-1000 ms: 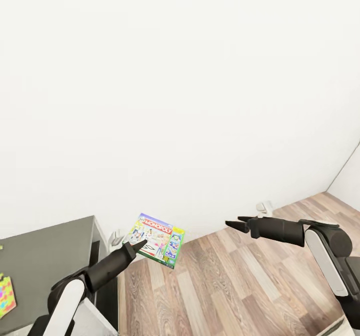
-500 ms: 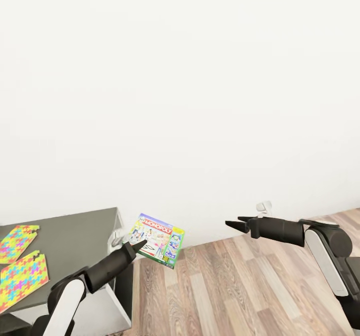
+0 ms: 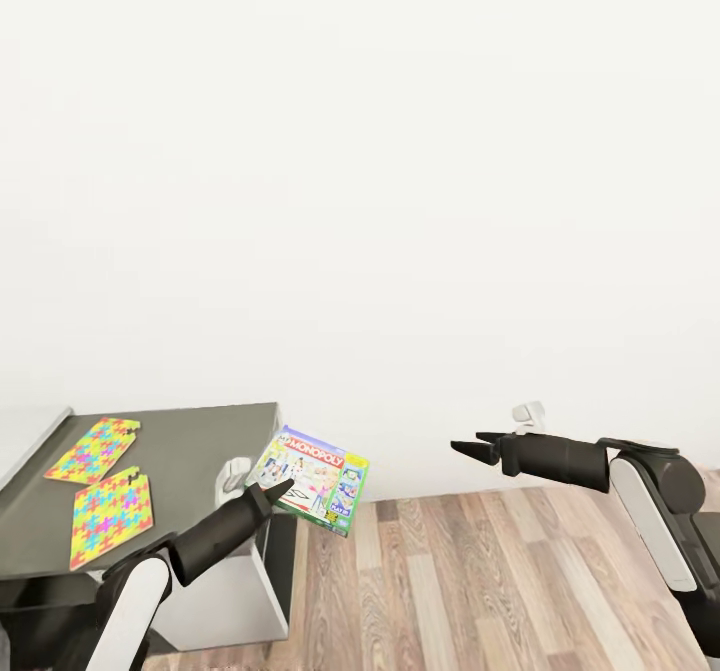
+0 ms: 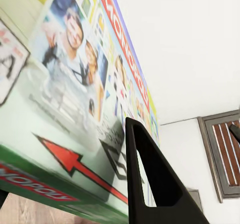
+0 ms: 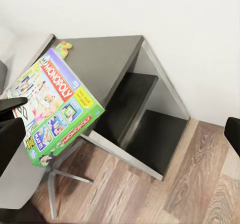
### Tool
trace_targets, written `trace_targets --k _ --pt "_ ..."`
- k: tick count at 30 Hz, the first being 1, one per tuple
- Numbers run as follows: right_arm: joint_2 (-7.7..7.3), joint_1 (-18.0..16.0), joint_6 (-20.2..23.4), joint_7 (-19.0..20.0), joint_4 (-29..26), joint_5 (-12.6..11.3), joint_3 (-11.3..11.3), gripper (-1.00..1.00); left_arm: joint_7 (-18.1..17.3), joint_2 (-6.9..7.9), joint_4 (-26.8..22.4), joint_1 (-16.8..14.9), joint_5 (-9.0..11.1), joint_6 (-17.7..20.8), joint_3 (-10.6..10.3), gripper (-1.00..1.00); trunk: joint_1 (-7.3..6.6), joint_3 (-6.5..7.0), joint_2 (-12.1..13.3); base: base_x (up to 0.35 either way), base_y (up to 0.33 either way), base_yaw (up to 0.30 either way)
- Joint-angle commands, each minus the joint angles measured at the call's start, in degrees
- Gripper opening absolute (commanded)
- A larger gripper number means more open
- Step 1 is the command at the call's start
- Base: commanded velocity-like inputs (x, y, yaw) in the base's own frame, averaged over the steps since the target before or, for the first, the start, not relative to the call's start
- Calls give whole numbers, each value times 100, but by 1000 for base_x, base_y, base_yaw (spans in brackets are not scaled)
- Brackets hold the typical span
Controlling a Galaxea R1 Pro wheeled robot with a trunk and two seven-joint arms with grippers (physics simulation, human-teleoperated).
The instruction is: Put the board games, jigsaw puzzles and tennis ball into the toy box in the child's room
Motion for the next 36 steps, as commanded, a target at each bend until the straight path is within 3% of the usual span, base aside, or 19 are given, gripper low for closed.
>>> trace_targets --k 1,23,36 --pt "-1 -4 25 28 -3 14 -7 100 -19 -2 -1 -7 29 38 7 -100 3 -12 -12 0 0 291" --pt "-1 -8 25 28 -3 14 -13 100 -11 -2 216 -10 60 35 84 -100 3 -12 -12 0 0 292" --pt "-7 -20 25 28 -3 14 -17 100 -12 -2 259 -7 79 -47 262 -100 3 -12 -12 0 0 295"
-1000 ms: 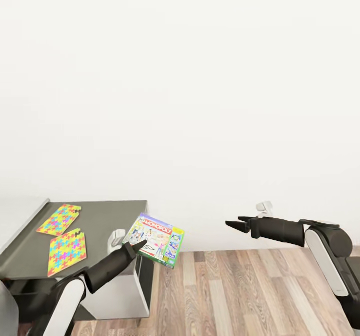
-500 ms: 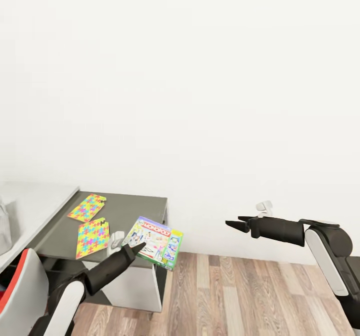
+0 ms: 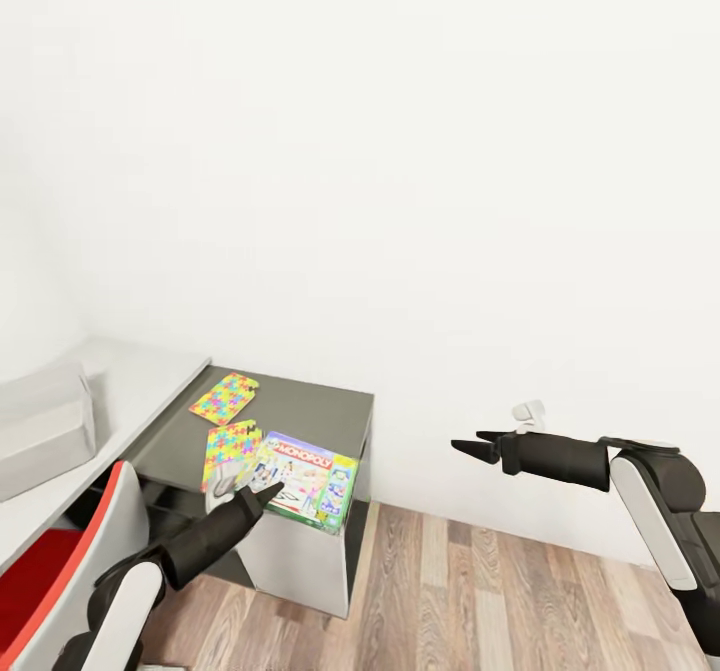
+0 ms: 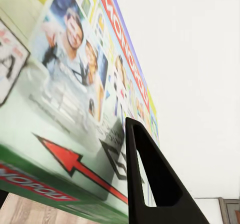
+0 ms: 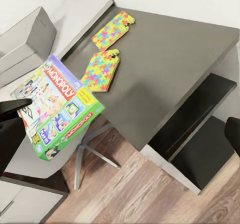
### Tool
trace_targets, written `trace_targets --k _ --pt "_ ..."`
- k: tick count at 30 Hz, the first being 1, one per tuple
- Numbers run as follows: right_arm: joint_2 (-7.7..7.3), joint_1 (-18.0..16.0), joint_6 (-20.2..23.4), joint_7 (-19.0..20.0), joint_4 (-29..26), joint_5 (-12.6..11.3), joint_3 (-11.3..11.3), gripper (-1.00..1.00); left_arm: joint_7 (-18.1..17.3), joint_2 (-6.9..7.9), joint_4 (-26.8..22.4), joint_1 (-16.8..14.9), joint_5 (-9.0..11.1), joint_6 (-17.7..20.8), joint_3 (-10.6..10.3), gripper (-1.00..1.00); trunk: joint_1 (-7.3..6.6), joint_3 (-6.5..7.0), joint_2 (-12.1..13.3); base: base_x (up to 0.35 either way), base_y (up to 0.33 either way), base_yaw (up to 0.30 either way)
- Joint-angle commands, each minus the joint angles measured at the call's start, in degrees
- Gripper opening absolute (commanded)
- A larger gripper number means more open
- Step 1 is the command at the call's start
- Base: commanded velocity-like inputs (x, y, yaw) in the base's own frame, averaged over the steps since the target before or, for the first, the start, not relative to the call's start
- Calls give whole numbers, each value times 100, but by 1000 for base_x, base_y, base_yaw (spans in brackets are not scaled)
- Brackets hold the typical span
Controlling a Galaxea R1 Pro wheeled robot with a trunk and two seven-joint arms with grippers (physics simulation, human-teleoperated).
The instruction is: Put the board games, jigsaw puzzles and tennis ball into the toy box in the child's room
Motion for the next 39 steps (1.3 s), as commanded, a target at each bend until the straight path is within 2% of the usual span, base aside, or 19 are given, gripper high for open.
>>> trace_targets --k 1,39 --pt "-2 -5 25 29 -3 14 -9 100 -15 -2 0 -7 31 37 10 -100 3 -12 -12 0 0 295" --pt "-5 -10 25 29 -3 14 -14 100 -74 -3 73 -8 47 33 -4 -100 3 -12 -12 0 0 295"
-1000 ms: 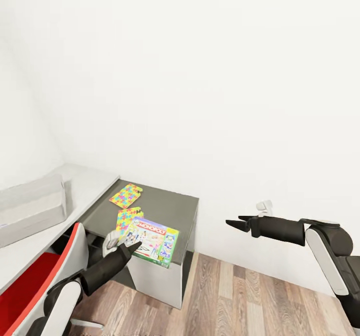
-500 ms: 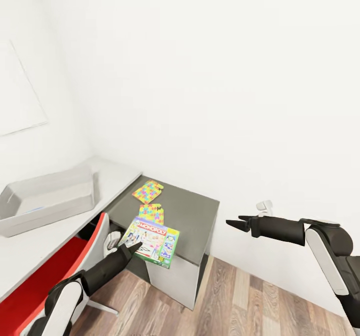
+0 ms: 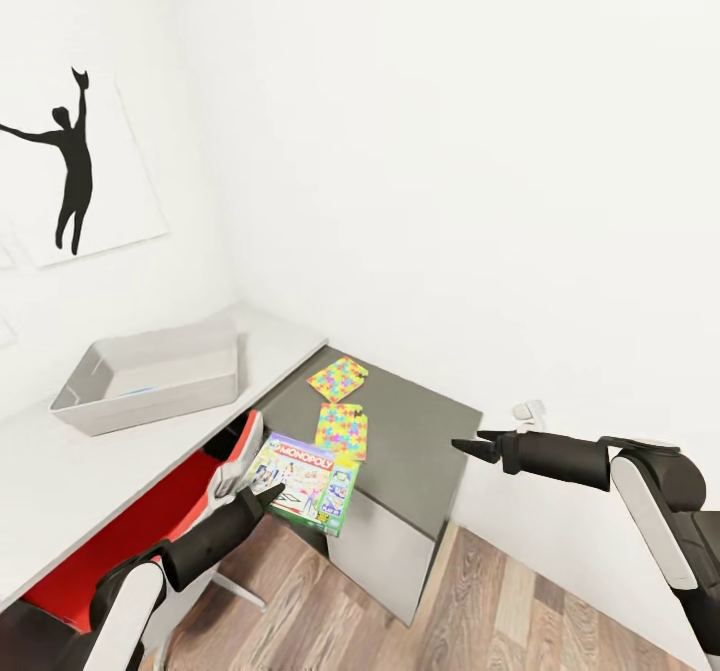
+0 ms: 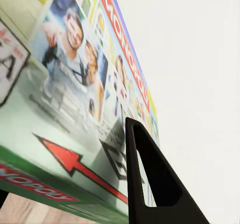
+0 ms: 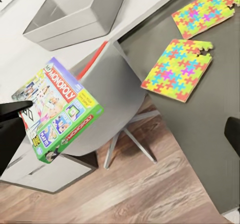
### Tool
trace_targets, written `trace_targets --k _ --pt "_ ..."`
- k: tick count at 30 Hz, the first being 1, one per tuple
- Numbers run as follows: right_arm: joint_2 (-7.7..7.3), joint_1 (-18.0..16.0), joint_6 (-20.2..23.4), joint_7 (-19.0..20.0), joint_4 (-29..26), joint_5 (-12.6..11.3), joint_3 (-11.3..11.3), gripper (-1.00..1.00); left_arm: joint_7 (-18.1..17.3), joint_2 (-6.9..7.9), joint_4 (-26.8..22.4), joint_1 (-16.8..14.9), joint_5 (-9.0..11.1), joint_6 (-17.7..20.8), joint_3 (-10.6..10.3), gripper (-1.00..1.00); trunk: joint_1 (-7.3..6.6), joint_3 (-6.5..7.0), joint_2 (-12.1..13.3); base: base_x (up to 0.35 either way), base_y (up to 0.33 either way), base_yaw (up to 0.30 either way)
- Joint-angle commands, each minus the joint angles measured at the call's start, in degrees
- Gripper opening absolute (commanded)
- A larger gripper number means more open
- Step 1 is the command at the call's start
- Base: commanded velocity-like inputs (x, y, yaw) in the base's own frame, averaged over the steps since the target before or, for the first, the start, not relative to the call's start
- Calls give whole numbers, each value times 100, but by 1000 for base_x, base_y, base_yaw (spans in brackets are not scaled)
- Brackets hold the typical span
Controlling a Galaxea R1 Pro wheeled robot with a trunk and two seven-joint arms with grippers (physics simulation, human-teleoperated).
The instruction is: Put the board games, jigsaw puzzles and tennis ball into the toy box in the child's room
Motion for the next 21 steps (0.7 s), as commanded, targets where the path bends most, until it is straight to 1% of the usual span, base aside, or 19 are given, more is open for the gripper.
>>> trace_targets --k 1,21 --pt "-1 -3 25 30 -3 14 -7 100 -17 -2 -1 -9 30 39 8 -100 3 -12 -12 0 0 295" --pt "-1 -11 25 30 -3 14 -7 100 -22 -3 -1 -6 46 38 18 -100 3 -12 -12 0 0 295"
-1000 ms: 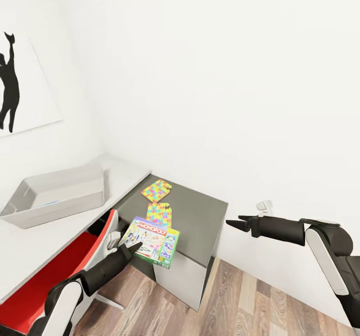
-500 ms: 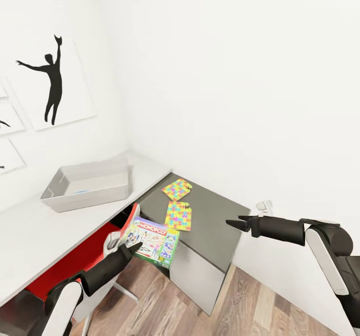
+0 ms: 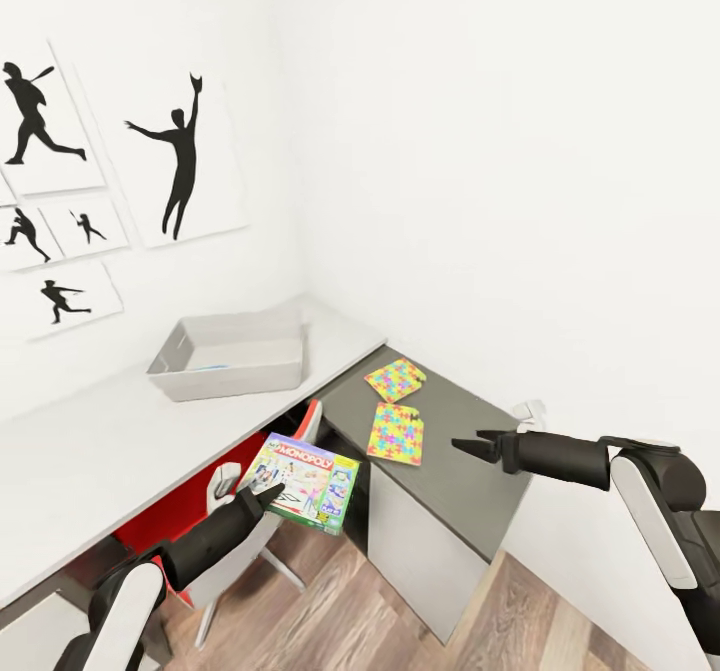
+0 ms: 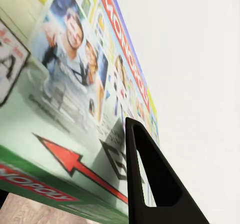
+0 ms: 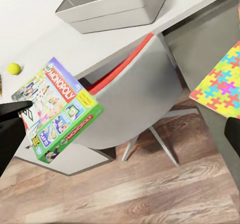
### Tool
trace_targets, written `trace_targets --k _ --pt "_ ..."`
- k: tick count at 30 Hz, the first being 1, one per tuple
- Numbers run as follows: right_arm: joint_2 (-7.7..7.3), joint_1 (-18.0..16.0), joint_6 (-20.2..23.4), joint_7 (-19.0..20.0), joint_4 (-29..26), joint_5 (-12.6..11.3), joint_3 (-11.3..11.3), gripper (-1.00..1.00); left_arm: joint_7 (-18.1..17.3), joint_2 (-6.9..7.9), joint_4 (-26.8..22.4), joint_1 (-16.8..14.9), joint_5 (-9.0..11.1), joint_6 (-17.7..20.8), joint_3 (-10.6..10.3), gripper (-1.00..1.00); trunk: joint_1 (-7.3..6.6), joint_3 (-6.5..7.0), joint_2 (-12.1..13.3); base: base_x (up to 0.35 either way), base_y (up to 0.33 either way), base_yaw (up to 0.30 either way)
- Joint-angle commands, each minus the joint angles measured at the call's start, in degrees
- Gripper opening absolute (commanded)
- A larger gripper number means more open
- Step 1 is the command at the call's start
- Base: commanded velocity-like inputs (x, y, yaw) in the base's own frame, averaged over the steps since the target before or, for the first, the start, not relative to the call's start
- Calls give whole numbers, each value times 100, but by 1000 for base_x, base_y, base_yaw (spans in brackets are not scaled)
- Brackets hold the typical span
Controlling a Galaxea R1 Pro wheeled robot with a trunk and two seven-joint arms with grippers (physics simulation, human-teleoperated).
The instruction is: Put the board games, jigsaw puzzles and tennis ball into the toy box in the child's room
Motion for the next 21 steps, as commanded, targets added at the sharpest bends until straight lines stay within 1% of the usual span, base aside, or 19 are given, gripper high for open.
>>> trace_targets --k 1,12,16,21 --pt "-1 -4 25 29 -3 14 -7 100 -15 -2 1 -7 32 43 11 -100 3 -12 -12 0 0 295" --pt "-1 -5 27 29 -3 20 -7 100 -18 0 7 -11 33 55 21 -100 3 -12 -12 13 1 295" --pt "-1 -6 26 29 -3 21 -7 100 -26 0 7 -13 33 52 13 -100 3 -12 -12 132 60 295" --pt "-1 -11 30 24 -3 22 -7 100 -30 0 8 -13 28 43 -1 -100 3 -12 -12 207 116 295"
